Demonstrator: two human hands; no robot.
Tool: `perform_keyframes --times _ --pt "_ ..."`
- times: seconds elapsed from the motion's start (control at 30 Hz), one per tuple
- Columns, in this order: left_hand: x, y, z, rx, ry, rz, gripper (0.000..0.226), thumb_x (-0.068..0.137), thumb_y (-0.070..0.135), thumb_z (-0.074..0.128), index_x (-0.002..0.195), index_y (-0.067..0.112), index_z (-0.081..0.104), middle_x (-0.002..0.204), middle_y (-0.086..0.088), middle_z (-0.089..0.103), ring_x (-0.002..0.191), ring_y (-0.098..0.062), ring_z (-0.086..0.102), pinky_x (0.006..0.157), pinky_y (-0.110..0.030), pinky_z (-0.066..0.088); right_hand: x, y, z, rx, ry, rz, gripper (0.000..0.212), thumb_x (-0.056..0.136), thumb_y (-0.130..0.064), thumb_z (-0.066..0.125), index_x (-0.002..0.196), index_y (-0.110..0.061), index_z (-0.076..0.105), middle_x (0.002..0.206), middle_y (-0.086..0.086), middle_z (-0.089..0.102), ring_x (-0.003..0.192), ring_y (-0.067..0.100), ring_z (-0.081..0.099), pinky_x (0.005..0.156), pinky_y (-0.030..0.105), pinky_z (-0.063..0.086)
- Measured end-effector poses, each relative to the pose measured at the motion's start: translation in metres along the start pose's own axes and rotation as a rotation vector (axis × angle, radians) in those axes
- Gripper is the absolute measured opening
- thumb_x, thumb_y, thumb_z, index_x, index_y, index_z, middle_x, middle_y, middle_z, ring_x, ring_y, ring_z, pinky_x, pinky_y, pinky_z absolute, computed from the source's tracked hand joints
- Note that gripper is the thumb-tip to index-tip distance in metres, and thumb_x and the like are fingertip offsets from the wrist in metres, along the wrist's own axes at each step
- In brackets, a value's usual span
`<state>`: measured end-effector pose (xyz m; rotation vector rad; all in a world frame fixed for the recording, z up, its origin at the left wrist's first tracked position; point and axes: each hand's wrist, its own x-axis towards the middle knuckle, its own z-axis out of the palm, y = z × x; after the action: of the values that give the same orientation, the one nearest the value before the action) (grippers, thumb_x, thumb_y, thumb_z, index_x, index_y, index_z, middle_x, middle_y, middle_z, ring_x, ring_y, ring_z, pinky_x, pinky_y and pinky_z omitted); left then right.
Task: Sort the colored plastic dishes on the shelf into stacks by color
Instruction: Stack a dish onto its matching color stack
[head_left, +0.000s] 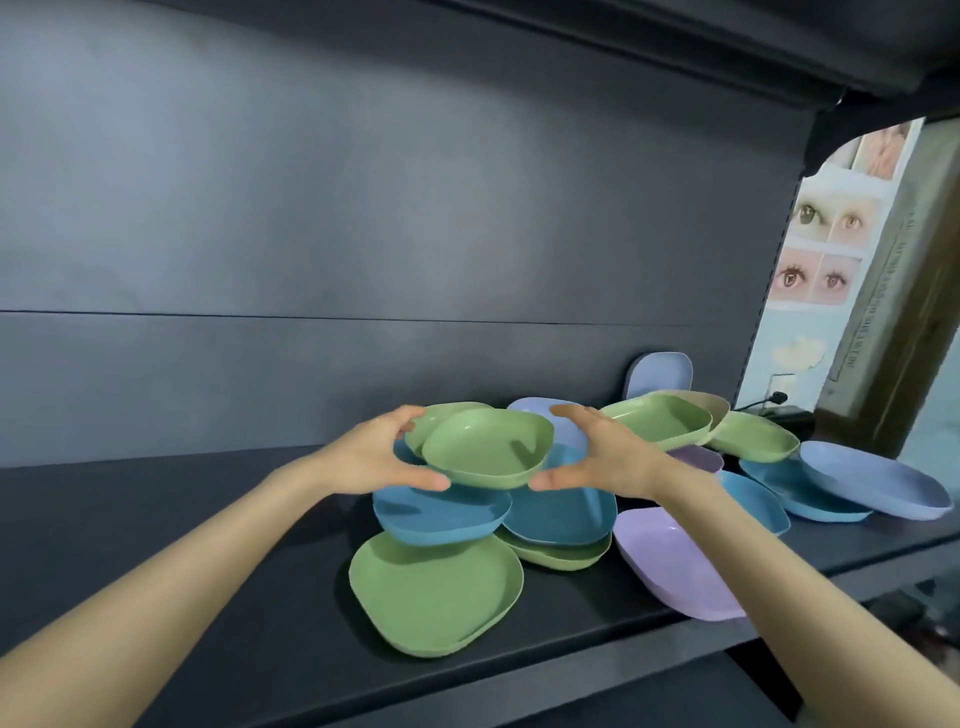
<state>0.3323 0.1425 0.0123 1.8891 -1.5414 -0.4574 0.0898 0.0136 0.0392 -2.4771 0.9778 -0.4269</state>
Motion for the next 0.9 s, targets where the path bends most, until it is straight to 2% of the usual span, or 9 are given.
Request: perform_keyframes --times 0.17,0.27,0.43,0.53,0.6,0.7,0.77,0.83,0.9 --pt "0.009 -0.001 0.008 -0.05 -0.036 -0.093 0.096 0.066 0.033 0.085 0.145 0.022 0.031 0.141 0.006 0.043 0.135 -0.008 0.034 0.105 -0.021 0.029 0.017 0.017 -0.001 0.113 -0.119 -0.01 0.121 0.054 -0.054 0.086 0.15 -0.028 0.017 0.155 -0.009 0.022 0.143 0.01 0.021 0.115 0.036 0.026" --pt "0.01 0.006 0.015 -0.071 -0.037 -0.113 0.084 0.071 0.024 0.082 0.14 0.021 0.036 0.119 0.015 0.049 0.127 -0.004 0.038 0.102 -0.02 0.027 0.024 0.024 0.001 0.143 -0.149 -0.043 0.123 0.05 -0.056 0.086 0.149 -0.03 0.019 0.153 -0.012 0.024 0.141 0.01 0.024 0.115 0.038 0.028" --pt "0.007 0.01 0.021 -0.139 0.077 -0.104 0.081 0.063 0.031 0.087 0.134 0.017 0.049 0.122 0.009 0.062 0.124 -0.008 0.05 0.111 -0.029 0.032 0.032 0.027 0.005 0.225 -0.144 -0.117 0.098 0.061 -0.042 0.087 0.141 -0.032 0.032 0.124 -0.024 0.049 0.124 -0.001 0.042 0.103 0.02 0.032" --pt "-0.001 0.018 0.019 -0.159 0.149 -0.091 0.056 0.068 0.023 0.084 0.114 0.025 0.053 0.103 0.022 0.062 0.108 -0.002 0.055 0.1 -0.021 0.037 0.037 0.025 0.005 0.258 -0.136 -0.161 0.102 0.056 -0.049 0.086 0.141 -0.027 0.035 0.127 -0.021 0.053 0.125 0.0 0.045 0.105 0.022 0.034" --pt "-0.007 0.022 0.015 -0.221 0.222 -0.072 0.056 0.07 0.012 0.082 0.115 0.025 0.051 0.092 0.027 0.063 0.096 0.006 0.059 0.087 -0.01 0.04 0.037 0.02 0.003 0.284 -0.122 -0.2 0.103 0.061 -0.044 0.086 0.145 -0.025 0.03 0.128 -0.019 0.05 0.124 0.002 0.043 0.099 0.02 0.033" --pt "-0.019 0.026 0.005 -0.312 0.31 -0.05 0.045 0.071 0.004 0.08 0.096 0.03 0.055 0.073 0.029 0.068 0.077 0.014 0.064 0.069 -0.004 0.046 0.039 0.006 -0.003 0.333 -0.128 -0.248 0.099 0.066 -0.034 0.085 0.146 -0.021 0.028 0.122 -0.02 0.051 0.114 -0.004 0.048 0.091 0.013 0.034" --pt "-0.027 0.031 -0.004 -0.346 0.376 -0.039 0.044 0.07 0.004 0.08 0.095 0.031 0.056 0.076 0.023 0.07 0.077 0.009 0.066 0.069 -0.006 0.048 0.042 -0.005 -0.008 0.386 -0.152 -0.277 0.096 0.068 -0.024 0.084 0.146 -0.017 0.028 0.11 -0.024 0.055 0.097 -0.016 0.055 0.079 0.002 0.039" --pt "-0.034 0.035 -0.013 -0.383 0.429 -0.033 0.046 0.07 0.007 0.08 0.107 0.024 0.058 0.093 0.011 0.071 0.082 0.004 0.068 0.07 -0.007 0.05 0.046 -0.016 -0.014 0.428 -0.167 -0.307 0.091 0.07 -0.014 0.083 0.144 -0.014 0.031 0.102 -0.028 0.054 0.086 -0.021 0.056 0.07 -0.001 0.042" --pt "-0.04 0.039 -0.02 -0.4 0.468 -0.039 0.06 0.07 0.01 0.081 0.122 0.017 0.053 0.108 0.003 0.068 0.086 0.003 0.068 0.071 -0.007 0.05 0.049 -0.027 -0.018 0.457 -0.169 -0.347 0.083 0.07 -0.01 0.081 0.14 -0.014 0.036 0.102 -0.027 0.055 0.089 -0.019 0.058 0.075 0.003 0.045"
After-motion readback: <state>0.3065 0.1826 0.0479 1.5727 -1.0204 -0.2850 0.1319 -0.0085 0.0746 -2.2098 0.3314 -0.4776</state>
